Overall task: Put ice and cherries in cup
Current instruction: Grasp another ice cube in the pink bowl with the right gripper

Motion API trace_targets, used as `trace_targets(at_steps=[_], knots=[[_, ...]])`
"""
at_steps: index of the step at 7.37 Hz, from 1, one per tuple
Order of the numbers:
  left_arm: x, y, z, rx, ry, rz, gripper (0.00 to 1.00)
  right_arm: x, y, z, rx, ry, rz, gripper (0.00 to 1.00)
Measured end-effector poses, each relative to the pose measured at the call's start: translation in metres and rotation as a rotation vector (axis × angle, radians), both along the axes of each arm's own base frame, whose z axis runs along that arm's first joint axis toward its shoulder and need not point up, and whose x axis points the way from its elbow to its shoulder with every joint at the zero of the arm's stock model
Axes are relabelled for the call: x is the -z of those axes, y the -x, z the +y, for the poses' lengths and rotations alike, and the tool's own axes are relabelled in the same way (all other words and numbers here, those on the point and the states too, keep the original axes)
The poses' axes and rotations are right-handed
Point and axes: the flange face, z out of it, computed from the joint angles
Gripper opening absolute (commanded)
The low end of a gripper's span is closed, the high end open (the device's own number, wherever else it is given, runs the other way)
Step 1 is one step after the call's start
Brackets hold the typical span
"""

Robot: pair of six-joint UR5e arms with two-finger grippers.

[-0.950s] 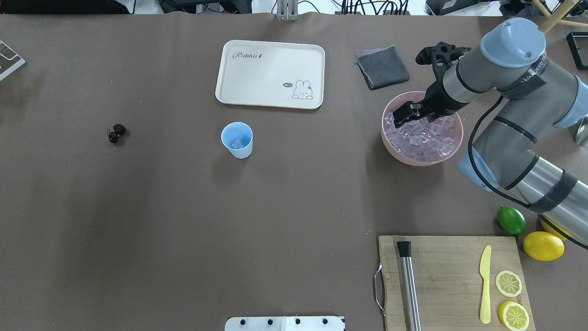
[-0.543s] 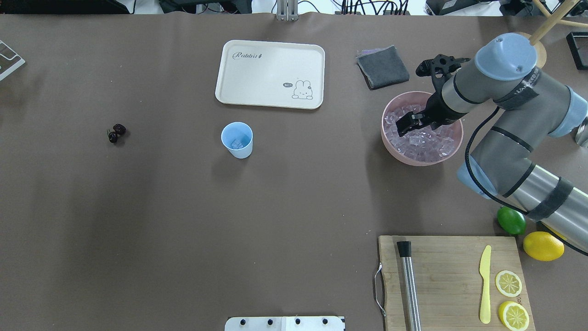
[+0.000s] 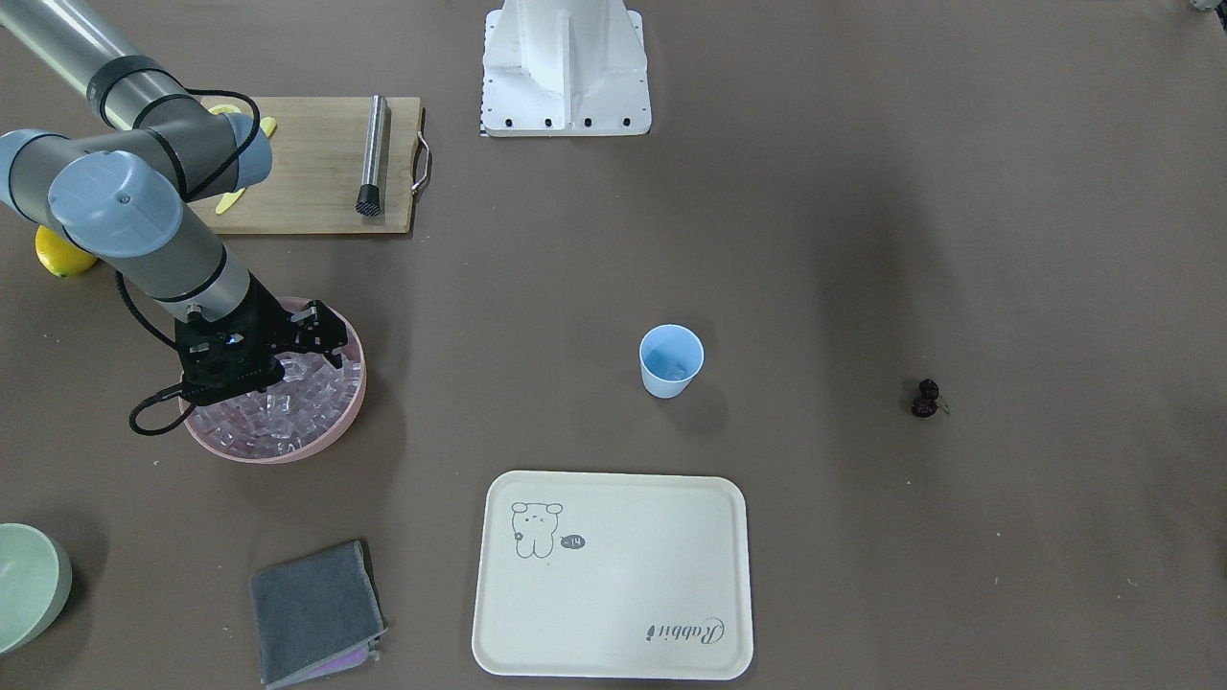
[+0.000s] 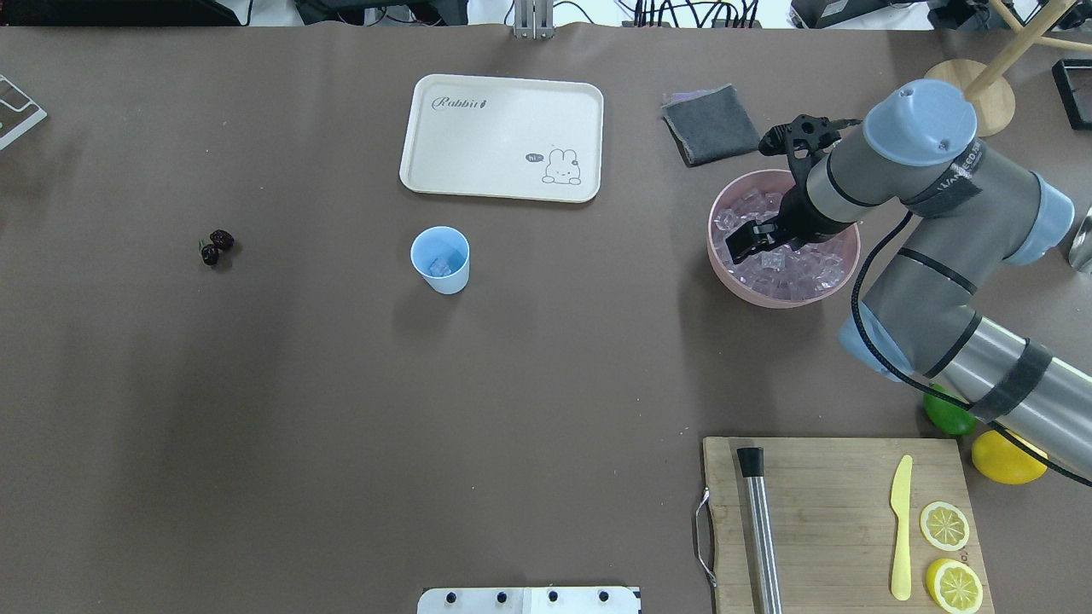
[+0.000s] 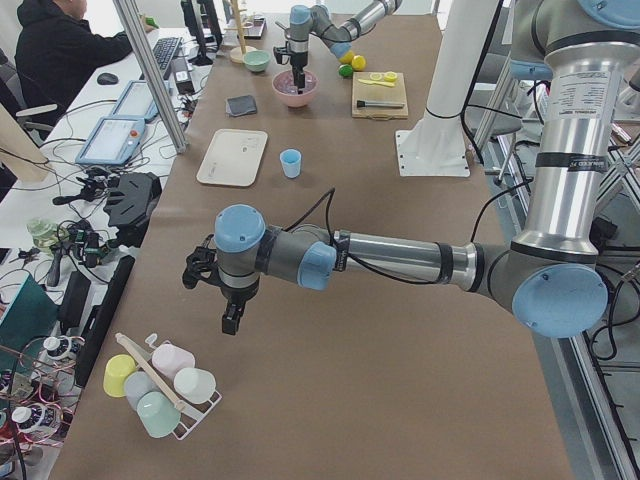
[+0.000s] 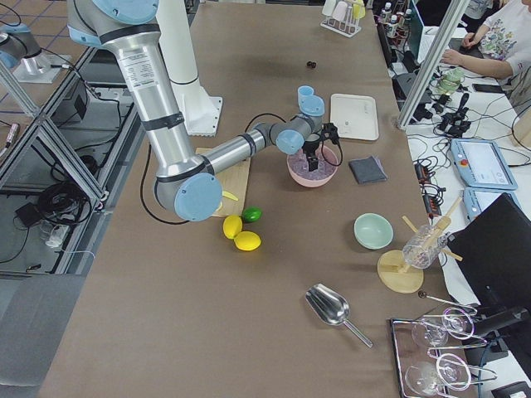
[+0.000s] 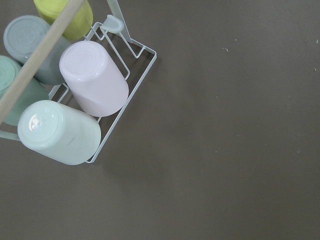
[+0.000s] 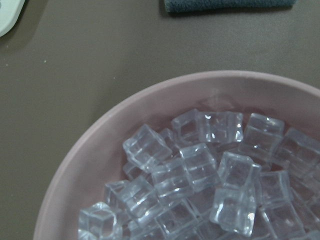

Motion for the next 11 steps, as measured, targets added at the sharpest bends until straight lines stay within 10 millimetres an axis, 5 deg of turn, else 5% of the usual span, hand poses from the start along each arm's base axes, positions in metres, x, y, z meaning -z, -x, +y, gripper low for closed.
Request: trace_targets(at_steps=[5,6,8,10,11], knots=[[0.000,0.000,0.000,-0.001,0.000,0.001,0.98,0.000,-0.002,0.001,0.000,-0.004,-0.001,0.22],[-0.001,0.000,0.000,-0.001,0.000,0.001,0.98,0.001,-0.002,0.002,-0.001,-0.005,-0.001,0.06],[0.000,0.000,0.001,-0.002,0.000,0.001,0.98,0.006,-0.004,0.001,-0.003,-0.011,-0.006,0.00],[0.000,-0.001,0.001,-0.002,0.000,0.001,0.98,0.042,-0.019,-0.002,-0.021,-0.039,-0.040,0.00],[-0.001,-0.001,0.002,-0.001,0.001,0.002,0.98,0.086,-0.015,-0.008,-0.028,-0.039,-0.045,0.00]])
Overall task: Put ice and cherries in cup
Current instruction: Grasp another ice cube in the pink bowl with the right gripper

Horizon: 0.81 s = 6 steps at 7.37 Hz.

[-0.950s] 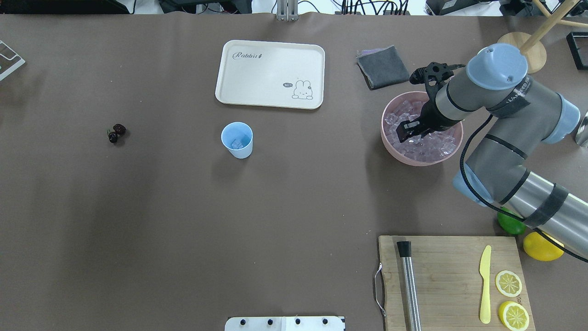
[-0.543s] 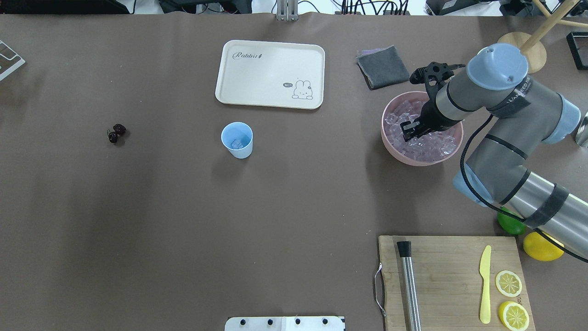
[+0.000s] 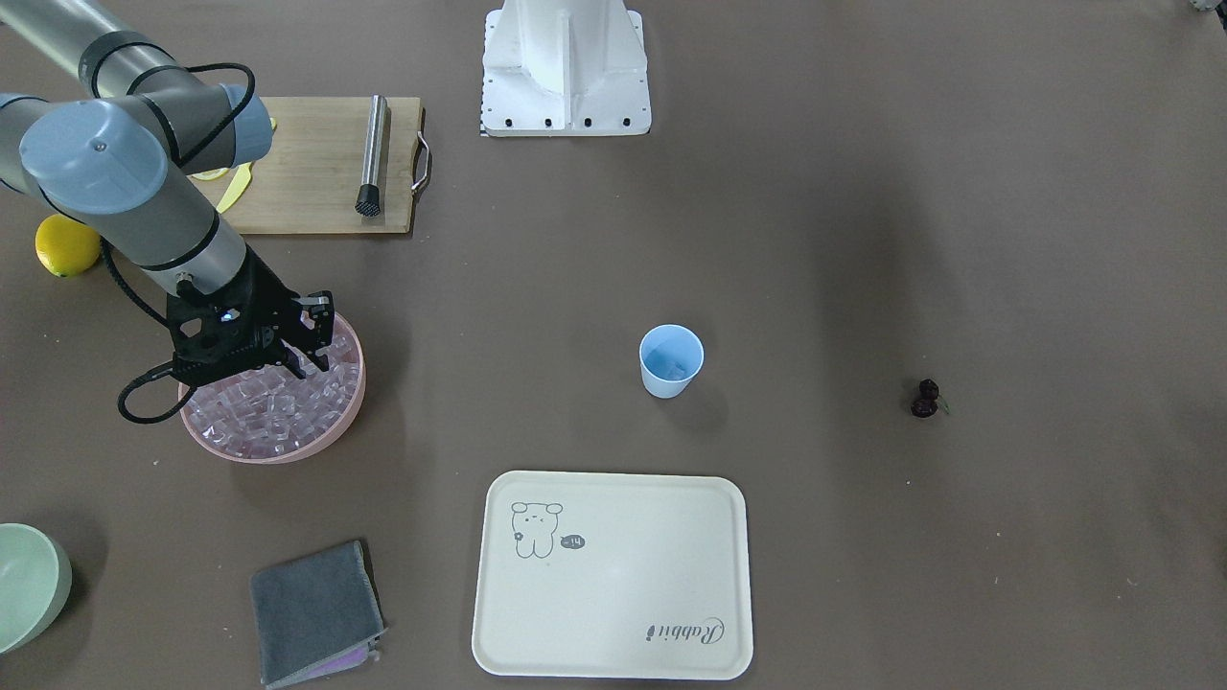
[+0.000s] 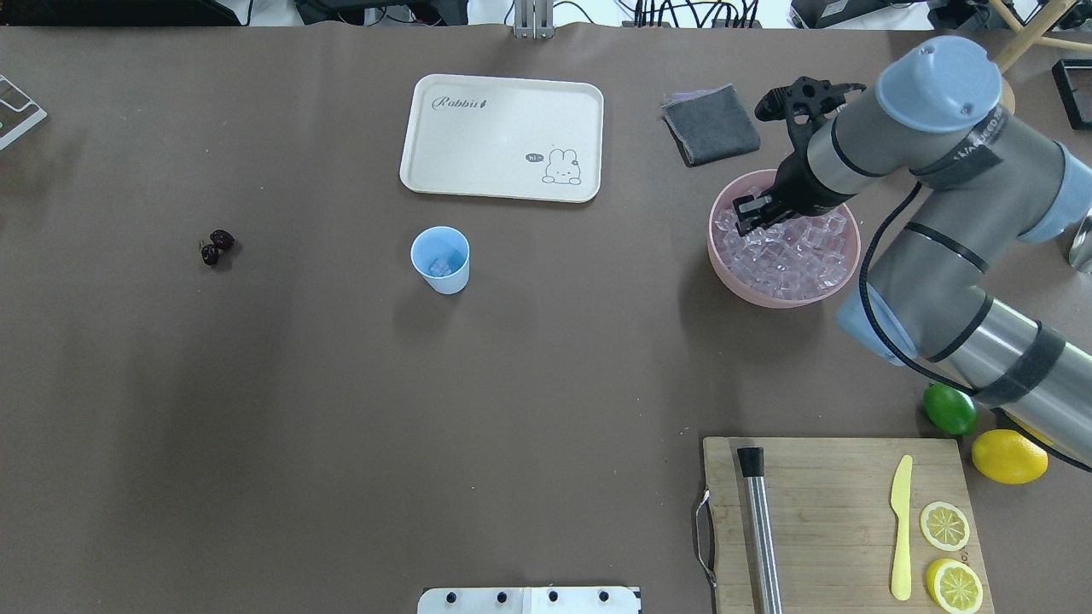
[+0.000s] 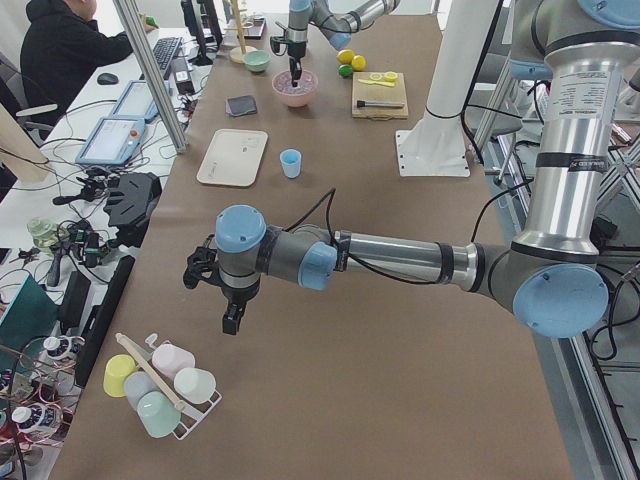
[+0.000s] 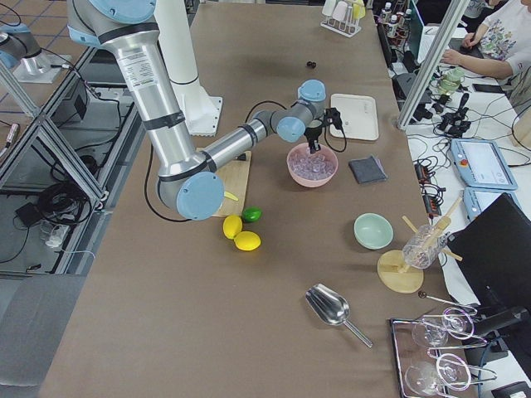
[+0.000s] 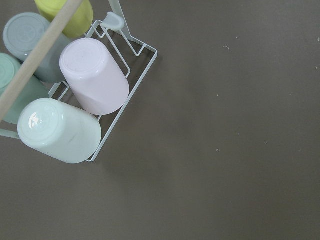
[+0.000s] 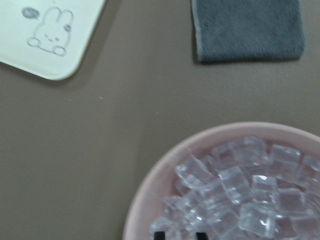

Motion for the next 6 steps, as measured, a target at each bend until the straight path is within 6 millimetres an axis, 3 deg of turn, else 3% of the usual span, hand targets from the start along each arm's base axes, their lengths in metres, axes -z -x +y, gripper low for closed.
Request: trace_targets(at_steps=[1,2,4,5,6], knots=[[-0.001,0.000,0.001,0.000,0.001,0.000,0.98,0.060,0.020,-0.005,-0.010,0.016,0.015,0.00],[-0.001,0.000,0.001,0.000,0.001,0.000,0.98,0.120,0.053,-0.003,-0.033,0.039,0.035,0.00],[0.000,0.001,0.001,0.001,0.001,0.000,0.98,0.230,0.167,0.007,-0.124,0.094,0.067,0.00],[-0.001,0.001,0.001,0.000,0.001,-0.001,0.98,0.268,0.218,0.017,-0.155,0.101,0.060,0.00],[-0.003,0.001,0.000,0.000,0.005,-0.002,0.98,0.282,0.255,0.026,-0.180,0.088,0.044,0.00]])
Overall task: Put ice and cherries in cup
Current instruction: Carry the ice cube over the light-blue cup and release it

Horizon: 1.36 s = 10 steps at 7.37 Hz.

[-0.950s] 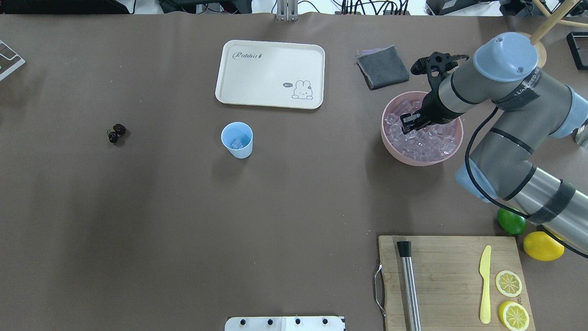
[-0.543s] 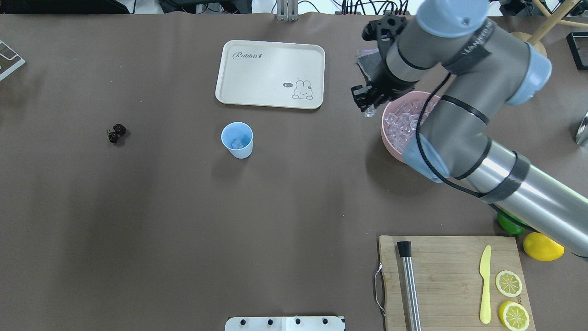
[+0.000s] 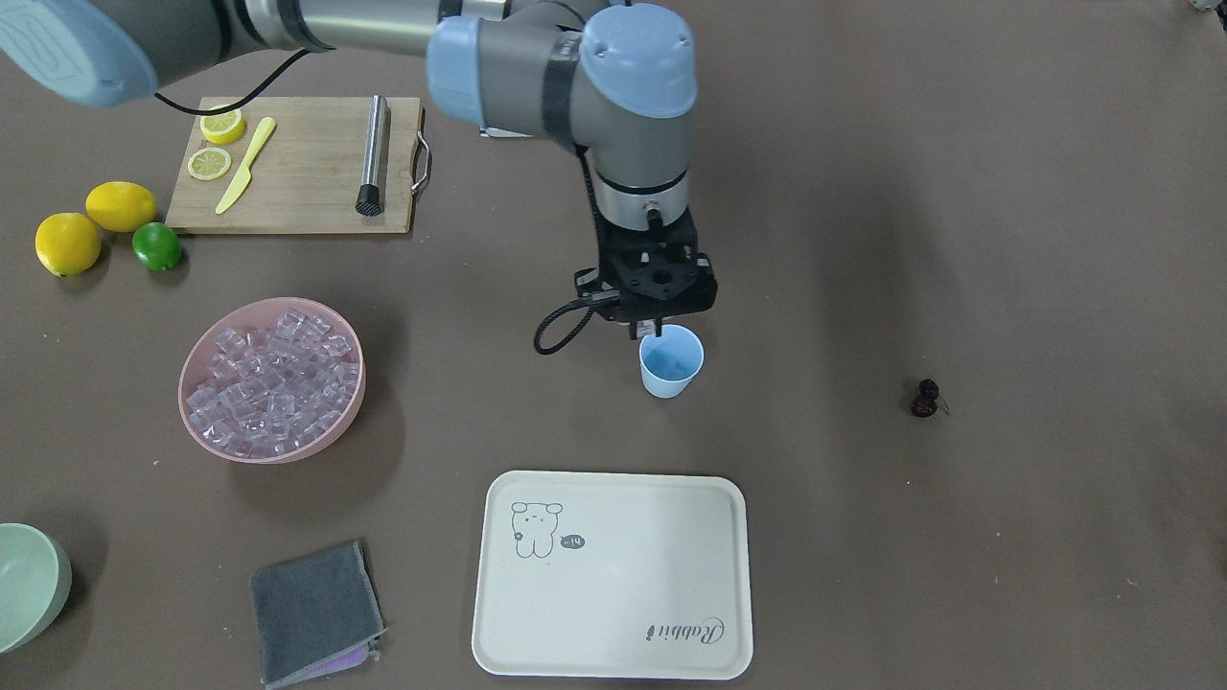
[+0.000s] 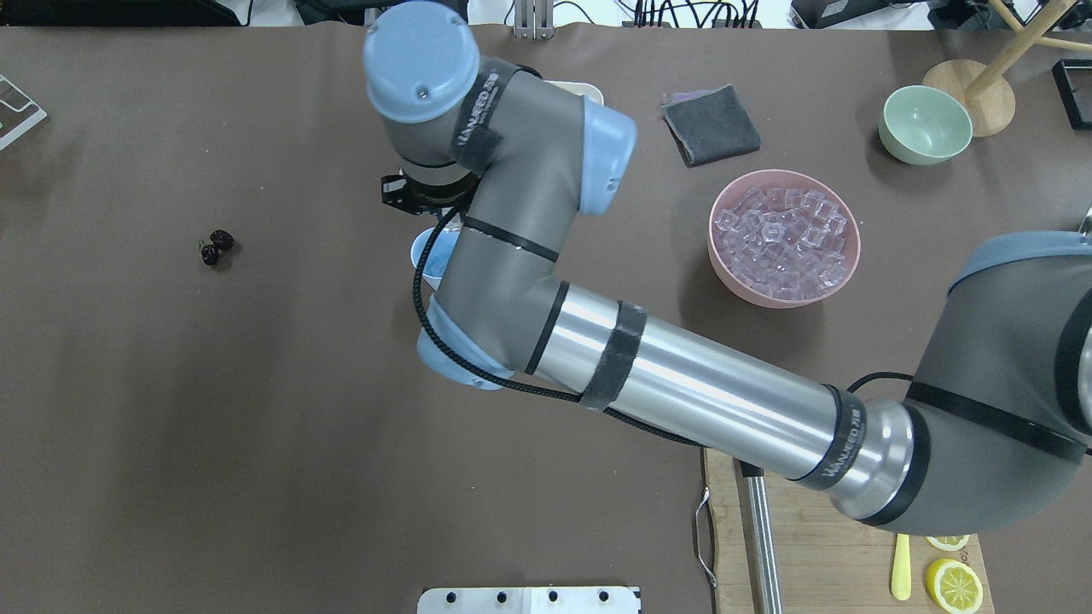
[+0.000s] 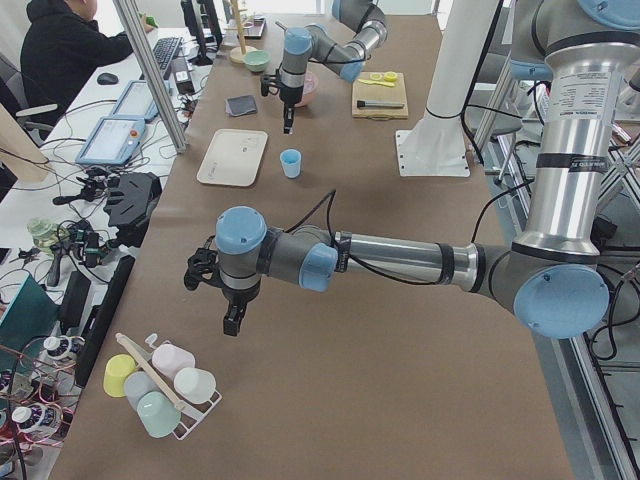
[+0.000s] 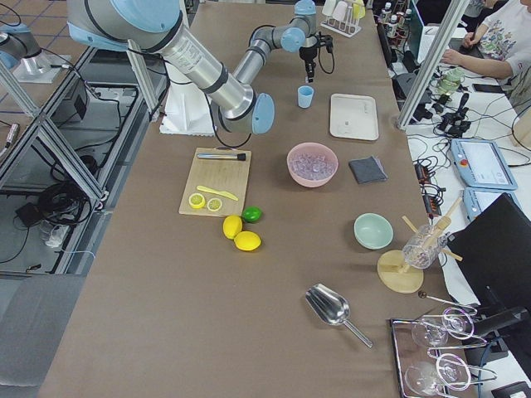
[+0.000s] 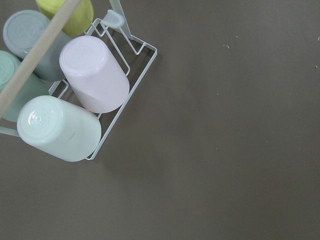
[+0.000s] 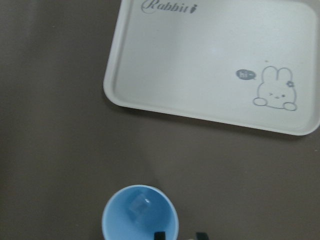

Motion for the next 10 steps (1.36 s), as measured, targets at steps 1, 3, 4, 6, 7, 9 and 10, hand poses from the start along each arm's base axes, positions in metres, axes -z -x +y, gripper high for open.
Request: trace_targets(at_steps=[1,3,4,6,7,9,10], knots=[[-0.003,0.000,0.000,0.000,0.005,0.000,0.98,-0.001,0.026,0.006,-0.022,-0.027,-0.004,0.00],[-0.006,0.000,0.004,-0.001,0.010,0.000,0.98,-0.010,0.047,0.009,-0.034,-0.051,-0.002,0.00],[-0.007,0.000,0.004,-0.001,0.013,0.000,0.98,-0.016,0.052,0.010,-0.032,-0.055,0.008,0.20],[-0.009,0.000,0.005,-0.003,0.014,-0.001,0.98,-0.026,0.055,0.009,-0.012,-0.081,0.033,0.98],[-0.009,0.000,0.005,-0.003,0.013,-0.001,0.98,-0.030,0.055,0.007,-0.008,-0.098,0.046,0.99],[-0.006,0.000,0.004,0.000,0.011,0.001,0.98,-0.025,0.034,-0.010,-0.022,-0.101,0.038,0.98],[-0.005,0.000,0.002,0.000,0.009,0.001,0.98,-0.022,0.002,-0.033,-0.023,-0.062,0.028,0.98]])
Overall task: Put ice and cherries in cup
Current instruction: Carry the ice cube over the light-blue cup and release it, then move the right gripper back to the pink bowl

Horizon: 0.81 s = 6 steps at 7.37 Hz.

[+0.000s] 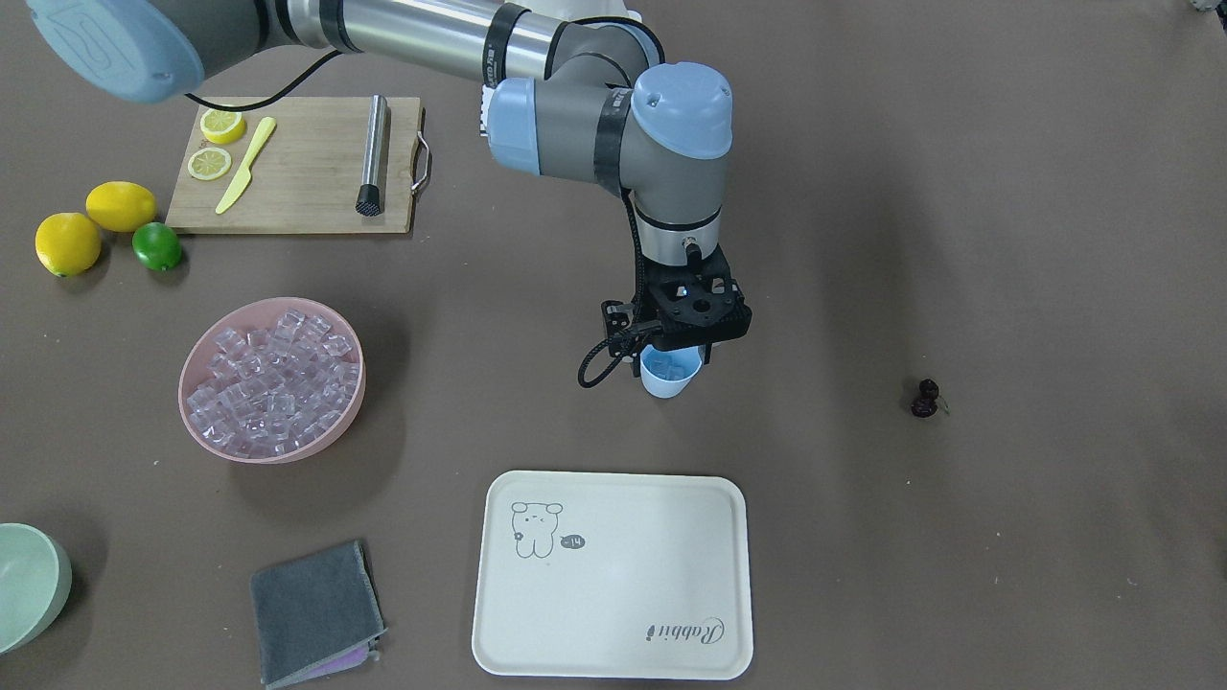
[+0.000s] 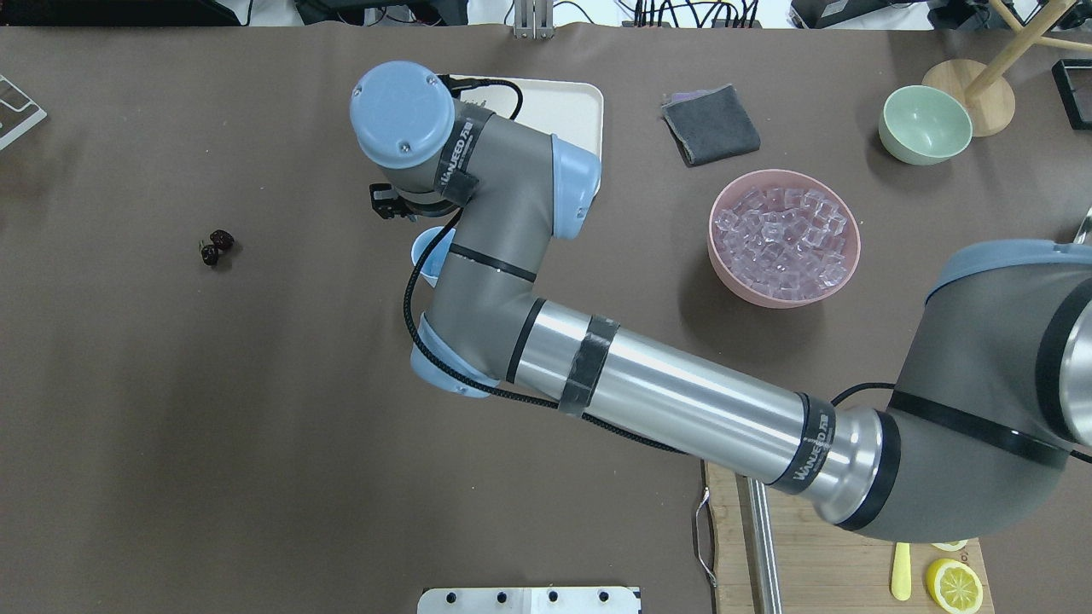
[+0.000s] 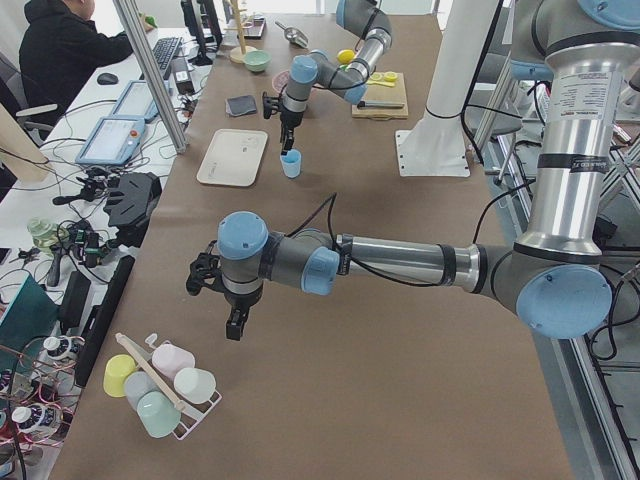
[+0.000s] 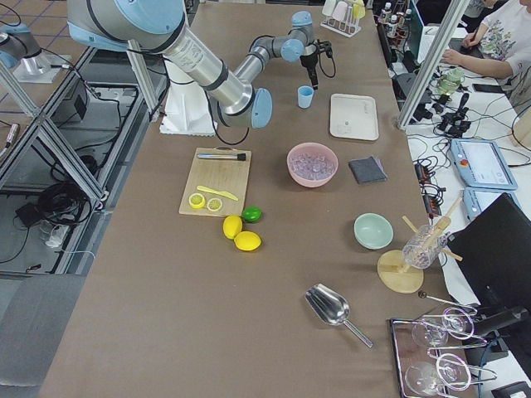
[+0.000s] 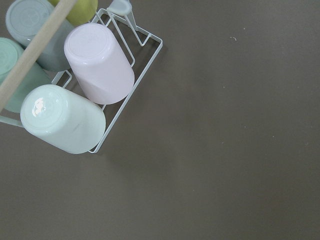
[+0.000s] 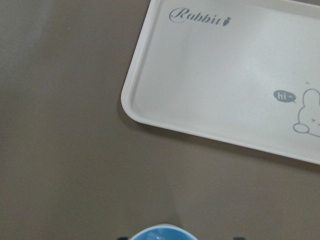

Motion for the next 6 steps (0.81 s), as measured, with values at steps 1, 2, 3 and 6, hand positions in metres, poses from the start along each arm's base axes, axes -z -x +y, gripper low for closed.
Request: trace_targets(at_steps=[1,2,3,6], knots=[[0.002,0.000,-0.001,0.000,-0.003,0.000,0.98,-0.010,-0.049,-0.025,0.015,0.064,-0.024,0.98],[0.004,0.000,-0.001,0.000,-0.007,0.000,0.98,-0.037,-0.101,-0.040,0.036,0.117,-0.057,0.98],[0.005,0.000,-0.001,0.001,-0.008,0.001,0.98,-0.076,-0.148,-0.050,0.039,0.150,-0.071,0.98],[0.004,0.000,0.001,0.000,-0.008,0.001,0.98,-0.236,-0.256,-0.059,0.076,0.165,-0.026,0.98]])
